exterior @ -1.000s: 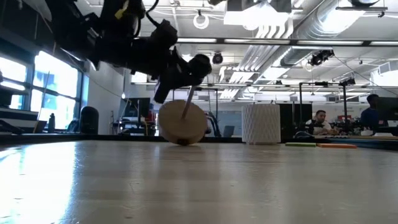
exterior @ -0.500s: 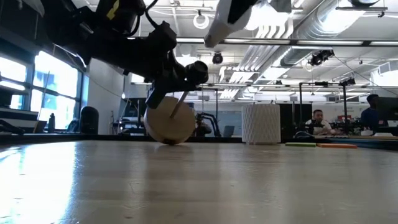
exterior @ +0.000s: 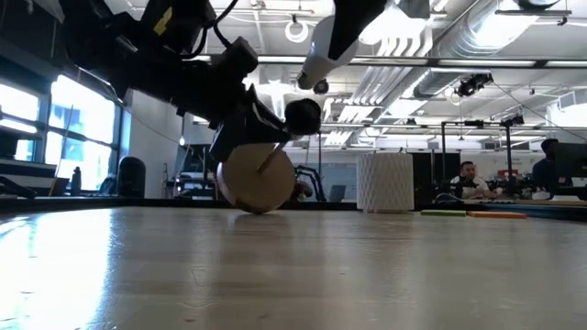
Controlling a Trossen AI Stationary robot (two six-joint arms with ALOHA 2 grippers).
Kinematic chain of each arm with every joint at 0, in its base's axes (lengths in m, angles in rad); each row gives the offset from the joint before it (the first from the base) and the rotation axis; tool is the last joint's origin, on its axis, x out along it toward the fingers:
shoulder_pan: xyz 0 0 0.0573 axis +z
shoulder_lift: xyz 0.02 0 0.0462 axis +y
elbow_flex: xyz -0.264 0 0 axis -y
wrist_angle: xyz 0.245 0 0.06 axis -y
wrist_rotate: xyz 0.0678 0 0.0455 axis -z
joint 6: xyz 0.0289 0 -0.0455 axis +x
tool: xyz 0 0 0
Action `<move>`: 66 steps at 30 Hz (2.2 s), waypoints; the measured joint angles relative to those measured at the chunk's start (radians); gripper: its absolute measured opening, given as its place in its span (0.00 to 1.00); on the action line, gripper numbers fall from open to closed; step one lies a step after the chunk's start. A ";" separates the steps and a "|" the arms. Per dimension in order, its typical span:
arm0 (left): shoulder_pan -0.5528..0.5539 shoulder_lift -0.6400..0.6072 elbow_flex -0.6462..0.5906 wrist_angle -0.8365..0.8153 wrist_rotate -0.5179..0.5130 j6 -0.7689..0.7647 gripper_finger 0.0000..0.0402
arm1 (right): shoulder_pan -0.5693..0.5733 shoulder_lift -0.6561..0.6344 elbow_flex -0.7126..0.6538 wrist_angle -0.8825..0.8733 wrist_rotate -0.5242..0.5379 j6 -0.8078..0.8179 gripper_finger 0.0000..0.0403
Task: Screw lightbulb
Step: Insert the white lightbulb into the desk lamp
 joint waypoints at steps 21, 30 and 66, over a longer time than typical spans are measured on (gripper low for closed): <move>0.086 -0.002 0.069 -0.115 0.259 -0.087 0.06 | 0.217 -0.125 -0.215 -0.137 -0.038 0.500 0.57; 0.191 0.157 0.435 -0.468 0.407 -0.029 0.30 | 0.311 -0.363 -0.488 -0.139 -0.018 0.818 0.57; 0.281 0.694 1.157 -0.997 0.115 0.157 0.19 | 0.436 -0.420 -0.580 -0.072 0.061 0.944 0.57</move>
